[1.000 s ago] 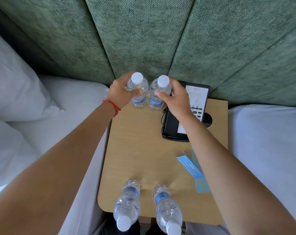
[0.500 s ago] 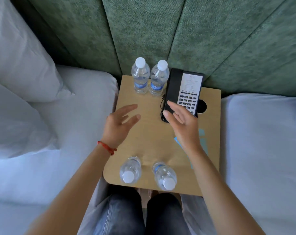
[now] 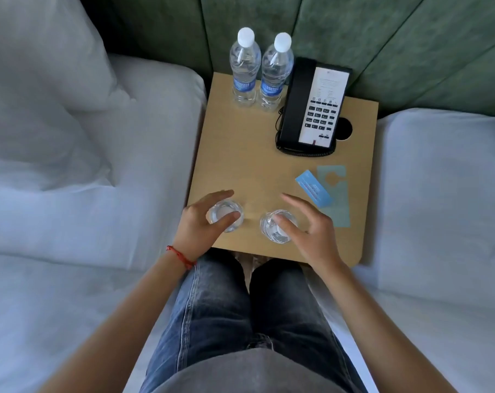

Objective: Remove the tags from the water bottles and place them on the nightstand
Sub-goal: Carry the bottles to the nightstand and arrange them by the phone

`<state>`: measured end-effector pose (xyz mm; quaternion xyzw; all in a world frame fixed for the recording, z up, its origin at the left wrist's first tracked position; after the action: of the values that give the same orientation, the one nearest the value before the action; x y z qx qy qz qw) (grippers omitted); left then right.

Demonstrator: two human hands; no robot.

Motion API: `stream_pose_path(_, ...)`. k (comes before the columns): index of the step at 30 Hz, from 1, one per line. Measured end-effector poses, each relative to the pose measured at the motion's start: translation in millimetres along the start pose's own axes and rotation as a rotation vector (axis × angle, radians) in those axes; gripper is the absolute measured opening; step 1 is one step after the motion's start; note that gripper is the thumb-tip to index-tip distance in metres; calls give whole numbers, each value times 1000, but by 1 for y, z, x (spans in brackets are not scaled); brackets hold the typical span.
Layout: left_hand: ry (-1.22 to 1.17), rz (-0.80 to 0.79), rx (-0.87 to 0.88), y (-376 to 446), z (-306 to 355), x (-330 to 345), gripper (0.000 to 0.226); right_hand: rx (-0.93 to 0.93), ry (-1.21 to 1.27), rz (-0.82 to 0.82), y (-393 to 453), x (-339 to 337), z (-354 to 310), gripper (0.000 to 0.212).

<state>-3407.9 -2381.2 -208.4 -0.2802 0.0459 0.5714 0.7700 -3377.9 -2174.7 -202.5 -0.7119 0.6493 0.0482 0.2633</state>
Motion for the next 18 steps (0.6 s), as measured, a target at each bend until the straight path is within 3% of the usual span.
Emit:
stream_pose_path(6, 6, 17, 11, -7, -15, 3, 47, 7, -41, -27, -7, 3, 15, 51)
stream_pose_path(18, 1, 95, 82, 4, -25, 5, 52, -65, -96, 14, -1, 5, 30, 43)
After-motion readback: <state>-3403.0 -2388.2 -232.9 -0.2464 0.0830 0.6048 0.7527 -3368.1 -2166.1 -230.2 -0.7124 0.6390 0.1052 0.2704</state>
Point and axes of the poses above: each hand's wrist, its own y-axis towards the middle knuckle, its own x-axis out of the palm, z = x × y, the point moved 3 cm from there along y, towards the middle knuckle, and after that the axes turned 6 degrees about -z, right-handed, at the moved point
